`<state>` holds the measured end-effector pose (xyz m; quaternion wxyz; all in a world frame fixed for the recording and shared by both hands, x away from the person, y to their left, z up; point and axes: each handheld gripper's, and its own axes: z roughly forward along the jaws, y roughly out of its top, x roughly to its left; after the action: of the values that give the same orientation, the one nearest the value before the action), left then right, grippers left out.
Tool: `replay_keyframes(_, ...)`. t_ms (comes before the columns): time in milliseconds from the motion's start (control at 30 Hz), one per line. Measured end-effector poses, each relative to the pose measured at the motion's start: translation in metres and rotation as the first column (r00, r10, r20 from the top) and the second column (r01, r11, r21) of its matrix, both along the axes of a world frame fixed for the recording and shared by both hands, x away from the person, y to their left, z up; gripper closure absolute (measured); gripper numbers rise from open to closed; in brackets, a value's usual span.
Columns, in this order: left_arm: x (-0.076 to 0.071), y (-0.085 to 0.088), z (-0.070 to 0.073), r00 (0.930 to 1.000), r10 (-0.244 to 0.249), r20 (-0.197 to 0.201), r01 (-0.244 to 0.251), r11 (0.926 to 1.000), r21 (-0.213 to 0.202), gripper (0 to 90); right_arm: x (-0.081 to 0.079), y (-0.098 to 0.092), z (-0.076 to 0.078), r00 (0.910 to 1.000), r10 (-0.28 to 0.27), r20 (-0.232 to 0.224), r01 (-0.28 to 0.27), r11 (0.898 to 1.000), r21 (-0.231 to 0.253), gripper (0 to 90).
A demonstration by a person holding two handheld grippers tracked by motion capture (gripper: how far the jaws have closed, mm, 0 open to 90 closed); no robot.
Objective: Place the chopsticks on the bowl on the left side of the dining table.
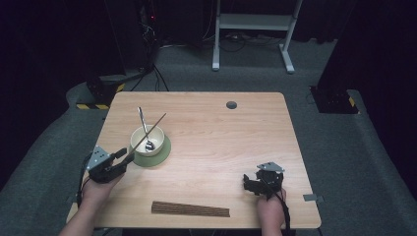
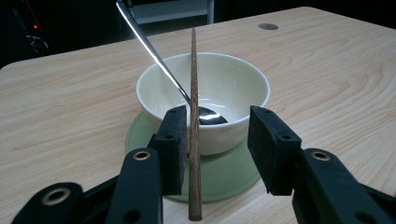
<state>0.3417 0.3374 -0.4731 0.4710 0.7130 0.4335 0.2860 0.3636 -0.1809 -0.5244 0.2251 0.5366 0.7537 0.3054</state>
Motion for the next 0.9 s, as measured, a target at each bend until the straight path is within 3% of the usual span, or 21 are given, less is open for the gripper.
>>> replay_keyframes(233,-0.006,-0.008,0.005,0.9987,-0.048,0.020,0.048,0.9988,-0.011,59.7,0.000,0.000,0.000,1.0000,0.002,0.000,-0.002,1.000,0.001,9.0)
replay_keyframes(400,-0.014,-0.018,0.006,0.9952,-0.095,0.021,0.095,0.9953,0.019,62.9,0.000,0.000,0.000,1.0000,0.001,-0.001,-0.001,1.000,0.001,8.9)
replay_keyframes(667,-0.023,-0.024,-0.002,0.9911,-0.128,-0.037,0.129,0.9910,0.035,62.4,0.000,0.000,0.000,1.0000,0.006,-0.001,-0.006,1.000,0.001,8.8)
replay_keyframes(867,-0.028,-0.028,-0.011,0.9868,-0.136,-0.088,0.139,0.9900,0.025,60.5,0.000,0.000,0.000,1.0000,0.008,-0.001,-0.008,1.000,0.001,8.9)
replay_keyframes(900,-0.029,-0.033,-0.013,0.9833,-0.154,-0.096,0.159,0.9859,0.050,60.2,0.000,0.000,0.000,1.0000,0.009,-0.002,-0.009,1.000,0.002,8.9)
